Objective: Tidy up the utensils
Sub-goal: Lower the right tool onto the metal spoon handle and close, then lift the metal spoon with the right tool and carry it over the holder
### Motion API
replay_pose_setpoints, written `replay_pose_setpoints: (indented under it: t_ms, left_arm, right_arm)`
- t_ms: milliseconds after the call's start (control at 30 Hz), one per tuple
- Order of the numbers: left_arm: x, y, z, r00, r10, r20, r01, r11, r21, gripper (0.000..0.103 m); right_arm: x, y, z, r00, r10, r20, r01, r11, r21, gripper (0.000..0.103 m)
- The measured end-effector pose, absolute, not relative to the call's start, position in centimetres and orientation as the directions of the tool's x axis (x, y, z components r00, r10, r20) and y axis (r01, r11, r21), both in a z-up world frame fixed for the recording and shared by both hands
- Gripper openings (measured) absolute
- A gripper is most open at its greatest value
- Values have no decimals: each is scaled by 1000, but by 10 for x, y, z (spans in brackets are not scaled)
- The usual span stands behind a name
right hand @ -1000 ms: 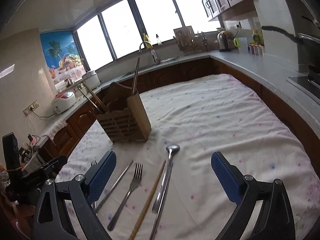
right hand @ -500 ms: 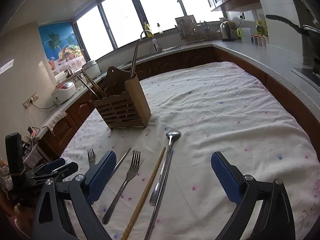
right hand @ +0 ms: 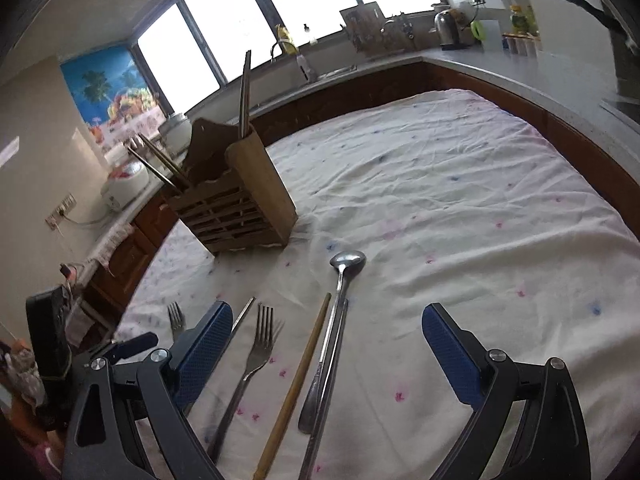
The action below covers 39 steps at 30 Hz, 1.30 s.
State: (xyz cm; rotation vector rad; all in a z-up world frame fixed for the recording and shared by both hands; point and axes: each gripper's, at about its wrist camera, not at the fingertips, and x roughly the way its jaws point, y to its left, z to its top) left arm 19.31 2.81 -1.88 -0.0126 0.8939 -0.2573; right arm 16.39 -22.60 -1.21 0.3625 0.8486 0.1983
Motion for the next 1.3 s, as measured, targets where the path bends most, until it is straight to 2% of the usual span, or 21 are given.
replay_pose_setpoints:
  t_ms: [67, 167, 233, 300, 367, 433, 533, 600, 800, 867, 967, 1067, 1167, 1300]
  left_arm:
    - [201, 24, -23, 586, -229, -778, 229, 967, -112, 73]
    - [211, 17, -30, 563, -236, -792, 244, 963, -114, 63]
    - [218, 14, -35, 549, -239, -801, 253, 961, -114, 59]
    - [223, 10, -37, 541, -243, -805, 259, 959, -115, 59]
    - [230, 6, -40, 529, -244, -813, 268, 957, -113, 53]
    - [238, 2, -44, 508, -248, -825, 280, 953, -114, 49]
    - [249, -4, -52, 475, -242, -846, 289, 951, -110, 36]
    - [256, -9, -54, 468, -236, -852, 304, 948, -95, 34]
    - [269, -34, -59, 456, -187, -870, 384, 923, 2, 30]
    - [273, -41, -60, 439, -199, -876, 418, 909, 3, 16]
    - [277, -51, -62, 431, -204, -879, 460, 888, 20, 5]
    - [278, -54, -64, 440, -204, -874, 471, 882, 31, 3]
    - [280, -45, -65, 428, -248, -869, 453, 891, -31, 3]
    - [280, -33, -63, 402, -266, -876, 432, 899, -75, 4]
  right_arm:
    - [169, -221, -14, 642, 305, -703, -41, 930, 366, 96]
    - [179, -217, -19, 625, 310, -717, -57, 934, 354, 95]
    - [188, -212, -25, 605, 313, -732, -66, 936, 346, 89]
    - [198, -208, -31, 580, 312, -753, -73, 940, 334, 76]
    - [208, -205, -39, 549, 316, -774, -72, 940, 333, 68]
    - [219, -203, -49, 519, 314, -795, -65, 942, 330, 65]
    - [229, -202, -56, 499, 298, -814, -59, 949, 311, 56]
    - [237, -201, -63, 481, 295, -826, -54, 950, 308, 48]
    - [245, -201, -70, 469, 289, -835, -56, 953, 298, 41]
    - [247, -199, -71, 471, 278, -837, -59, 957, 285, 39]
    - [249, -194, -71, 475, 264, -839, -65, 962, 265, 39]
    - [250, -193, -71, 478, 251, -842, -70, 966, 248, 36]
    - [250, -195, -72, 478, 232, -847, -59, 971, 232, 23]
    - [250, -199, -72, 473, 252, -844, -57, 965, 257, 22]
